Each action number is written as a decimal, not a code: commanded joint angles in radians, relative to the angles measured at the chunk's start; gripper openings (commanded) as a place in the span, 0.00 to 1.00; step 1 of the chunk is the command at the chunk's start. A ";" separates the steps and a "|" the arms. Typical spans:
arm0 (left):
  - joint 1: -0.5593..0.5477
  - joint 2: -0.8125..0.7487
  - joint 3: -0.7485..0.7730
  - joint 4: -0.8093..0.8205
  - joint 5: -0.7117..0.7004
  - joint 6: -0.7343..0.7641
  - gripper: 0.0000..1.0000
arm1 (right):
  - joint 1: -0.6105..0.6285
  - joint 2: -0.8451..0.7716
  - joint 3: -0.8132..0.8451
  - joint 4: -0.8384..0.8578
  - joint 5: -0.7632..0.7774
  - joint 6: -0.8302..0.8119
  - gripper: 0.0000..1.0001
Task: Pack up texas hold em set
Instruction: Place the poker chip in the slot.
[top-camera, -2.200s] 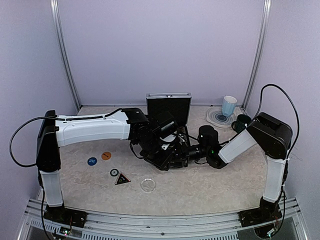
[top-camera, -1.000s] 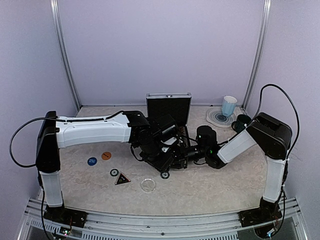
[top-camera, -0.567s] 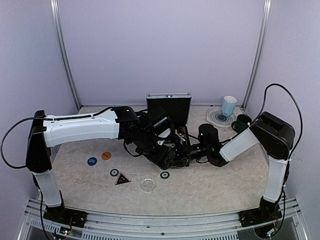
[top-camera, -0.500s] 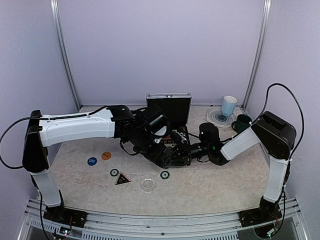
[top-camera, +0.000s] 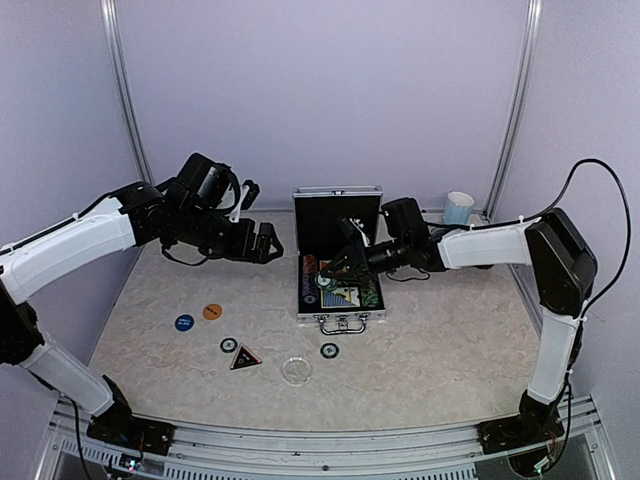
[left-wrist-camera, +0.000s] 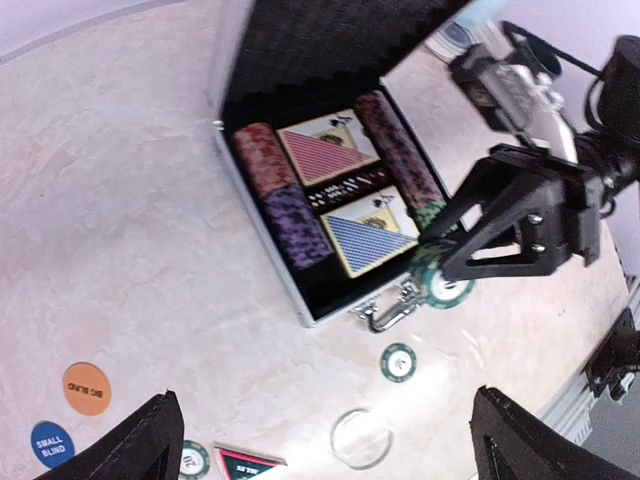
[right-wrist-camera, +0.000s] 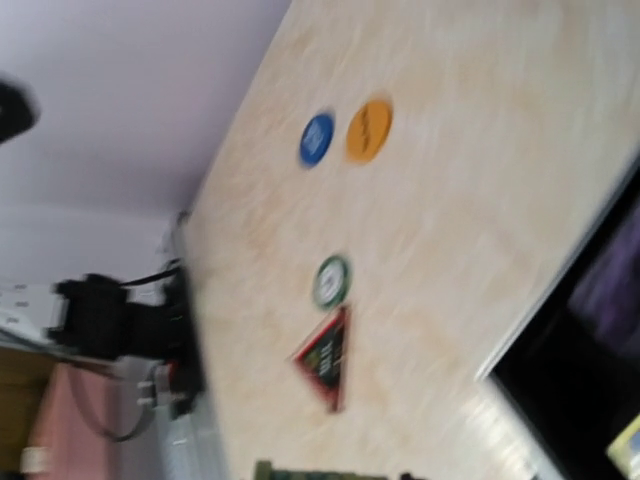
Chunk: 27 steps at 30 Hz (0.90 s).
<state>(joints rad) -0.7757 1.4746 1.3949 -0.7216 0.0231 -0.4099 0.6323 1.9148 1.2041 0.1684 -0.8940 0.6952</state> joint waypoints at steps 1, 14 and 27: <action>0.119 -0.064 -0.093 0.061 0.029 -0.012 0.99 | -0.006 0.024 0.172 -0.311 0.140 -0.295 0.04; 0.302 -0.166 -0.281 0.173 0.124 -0.003 0.99 | 0.055 0.147 0.448 -0.573 0.417 -0.710 0.02; 0.303 -0.161 -0.369 0.198 0.128 -0.032 0.99 | 0.219 0.214 0.521 -0.611 0.670 -1.031 0.01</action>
<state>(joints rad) -0.4774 1.3285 1.0496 -0.5560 0.1326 -0.4294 0.8261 2.1044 1.6917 -0.4370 -0.3309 -0.2092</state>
